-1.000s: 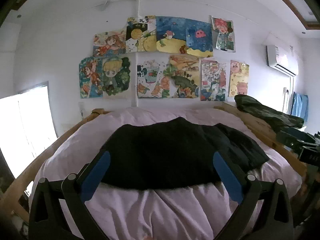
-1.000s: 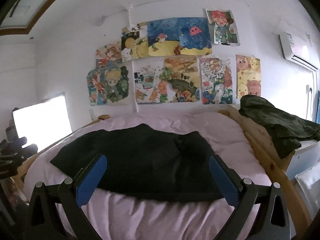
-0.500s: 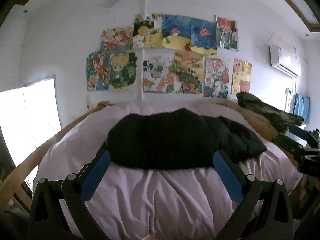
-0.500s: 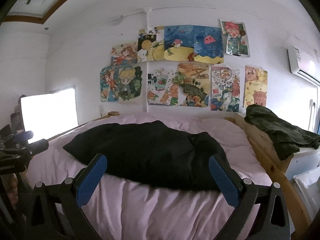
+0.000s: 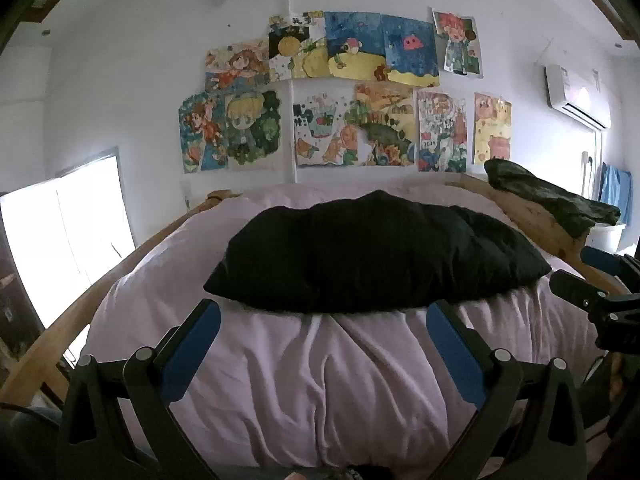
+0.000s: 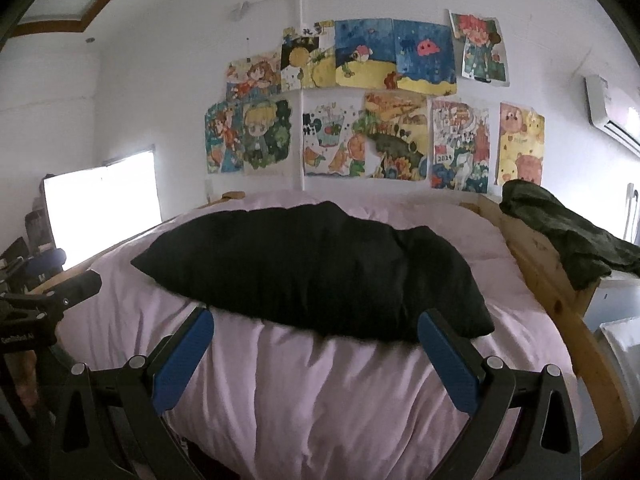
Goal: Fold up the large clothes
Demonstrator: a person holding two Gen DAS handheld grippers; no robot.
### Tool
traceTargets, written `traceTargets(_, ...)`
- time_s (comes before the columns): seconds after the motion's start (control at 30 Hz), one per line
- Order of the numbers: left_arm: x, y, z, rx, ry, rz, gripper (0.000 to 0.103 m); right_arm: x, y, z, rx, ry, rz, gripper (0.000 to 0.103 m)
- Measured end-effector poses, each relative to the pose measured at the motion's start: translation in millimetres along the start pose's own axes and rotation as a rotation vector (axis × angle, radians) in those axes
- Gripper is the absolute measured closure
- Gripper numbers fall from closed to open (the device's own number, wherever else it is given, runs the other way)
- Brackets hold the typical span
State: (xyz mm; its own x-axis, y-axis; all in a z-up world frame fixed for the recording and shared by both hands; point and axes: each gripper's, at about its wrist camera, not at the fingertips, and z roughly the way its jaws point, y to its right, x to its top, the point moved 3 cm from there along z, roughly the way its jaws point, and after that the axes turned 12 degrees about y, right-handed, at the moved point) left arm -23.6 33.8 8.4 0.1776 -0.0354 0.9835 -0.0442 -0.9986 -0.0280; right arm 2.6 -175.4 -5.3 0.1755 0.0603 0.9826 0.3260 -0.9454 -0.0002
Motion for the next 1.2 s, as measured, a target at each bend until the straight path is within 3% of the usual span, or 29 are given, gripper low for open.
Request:
traceTargets(0.23,-4,-1,6,0.006,-0.026,-0.003,0.002,-8,0,7,-0.016,-0.040,0.000,0.000)
traceTargets(1.2,-6,1,12,0.007,-0.041,0.011,0.002,-12,-6,10,-0.017,-0.050,0.001,0.000)
